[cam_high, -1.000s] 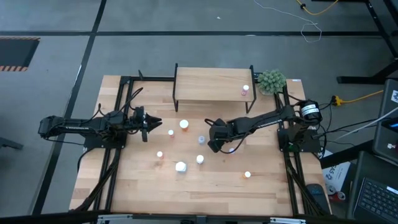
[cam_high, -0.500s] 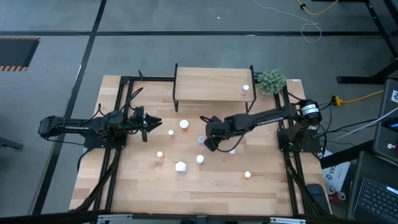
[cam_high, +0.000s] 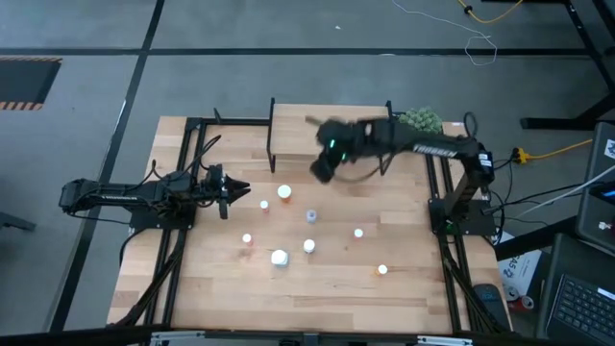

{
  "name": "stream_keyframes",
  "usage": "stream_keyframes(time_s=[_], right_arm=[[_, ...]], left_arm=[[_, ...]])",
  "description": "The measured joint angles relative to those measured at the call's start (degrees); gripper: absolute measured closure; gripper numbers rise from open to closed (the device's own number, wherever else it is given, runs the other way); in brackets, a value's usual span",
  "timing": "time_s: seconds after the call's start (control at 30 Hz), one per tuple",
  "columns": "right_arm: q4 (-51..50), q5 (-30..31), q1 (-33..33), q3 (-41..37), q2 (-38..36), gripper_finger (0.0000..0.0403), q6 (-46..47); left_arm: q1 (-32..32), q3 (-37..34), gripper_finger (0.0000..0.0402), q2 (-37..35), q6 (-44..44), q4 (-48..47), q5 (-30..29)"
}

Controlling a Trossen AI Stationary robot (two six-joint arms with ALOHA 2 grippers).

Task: Pick and place medicine bottles onto shelf by color
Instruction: Put the orange pill bottle on the shelf

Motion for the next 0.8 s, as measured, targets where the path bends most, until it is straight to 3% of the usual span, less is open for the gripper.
stream_keyframes(time_s=[0.2,0.47,0.8], right_arm=[[-3.8,-3.1,-8.0,2.4,0.2,0.0296,-1.4],[1.0,-9.0,-16.4,-8.2,0.7,0.0293,-2.7],[4.0,-10.6,-19.5,-12.7,0.5,0.0292,-3.9]], left_arm=[[0.0,0.0,0.0308,0.0,0.0,0.0,0.0],[0.0,0.0,0.0308,0.0,0.0,0.0,0.0],[0.0,0.0,0.0308,0.0,0.0,0.0,-0.1]])
